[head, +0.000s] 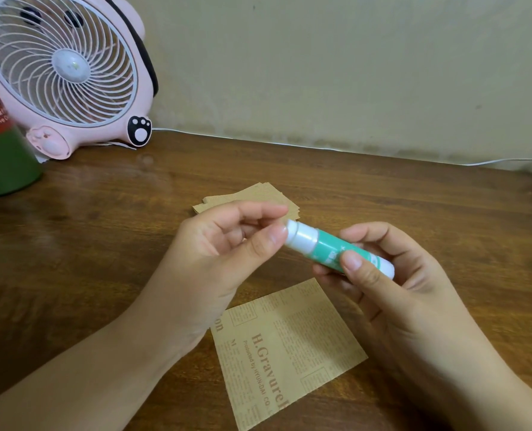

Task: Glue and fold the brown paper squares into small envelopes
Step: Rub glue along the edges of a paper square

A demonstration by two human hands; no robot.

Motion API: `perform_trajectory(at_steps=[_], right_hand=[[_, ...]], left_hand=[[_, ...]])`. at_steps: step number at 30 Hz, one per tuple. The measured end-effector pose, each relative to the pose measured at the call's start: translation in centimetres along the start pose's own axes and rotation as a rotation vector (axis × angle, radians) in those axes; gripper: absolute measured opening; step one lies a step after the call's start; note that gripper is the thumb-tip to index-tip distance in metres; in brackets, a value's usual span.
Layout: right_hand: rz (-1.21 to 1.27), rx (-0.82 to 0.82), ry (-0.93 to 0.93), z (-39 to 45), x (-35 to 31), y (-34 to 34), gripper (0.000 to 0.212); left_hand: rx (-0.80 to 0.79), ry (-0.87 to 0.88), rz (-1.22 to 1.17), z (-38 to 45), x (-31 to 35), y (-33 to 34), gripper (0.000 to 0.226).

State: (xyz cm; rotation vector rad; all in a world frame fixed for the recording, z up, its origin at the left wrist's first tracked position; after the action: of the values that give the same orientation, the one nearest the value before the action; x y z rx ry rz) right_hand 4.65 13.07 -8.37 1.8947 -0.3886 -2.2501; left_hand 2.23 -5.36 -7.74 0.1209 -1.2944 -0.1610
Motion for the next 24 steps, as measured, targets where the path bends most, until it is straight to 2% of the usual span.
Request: perform_trajectory(at_steps=[8, 14, 17, 19, 21, 24], right_hand=[[-0.165, 0.021, -0.109, 0.0, -0.1, 0.1, 0.018], [-0.162, 0.061, -0.047, -0.3, -0.5, 0.2, 0.012], [-0.092, 0.078, 0.037, -0.3, -0.6, 0.5, 0.015], [0.039, 0.080, 0.141, -0.1, -0.4, 0.6, 0.026], [0.138, 0.076, 0.256, 0.1, 0.0, 0.6, 0.038], [0.226, 0.082, 0.393, 0.5, 0.4, 0.4, 0.049]], left_hand=[[0.030, -0.023, 0.018, 0.2, -0.1, 0.4, 0.023], [0.036, -0.044, 0.020, 0.2, -0.3, 0.4, 0.027], [0.017, -0.040, 0.056, 0.2, -0.6, 0.3, 0.022], [0.013, -0.038, 0.070, 0.1, -0.8, 0.1, 0.038], [-0.002, -0.040, 0.068, 0.0, -0.8, 0.2, 0.042], [-0.026, -0.057, 0.069, -0.1, -0.6, 0.5, 0.034]])
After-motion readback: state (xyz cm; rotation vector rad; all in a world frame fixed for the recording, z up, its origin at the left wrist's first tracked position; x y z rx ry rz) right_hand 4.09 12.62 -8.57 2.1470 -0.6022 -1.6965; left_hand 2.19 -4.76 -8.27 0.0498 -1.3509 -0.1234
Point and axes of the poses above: each hand's wrist, its own z-axis towards the middle knuckle, its own y-axis out of the palm, x = y × z, the point moved 2 cm from there along z, towards the middle knuckle, and after that the axes turned 13 degrees about x, right-handed, at the moved point
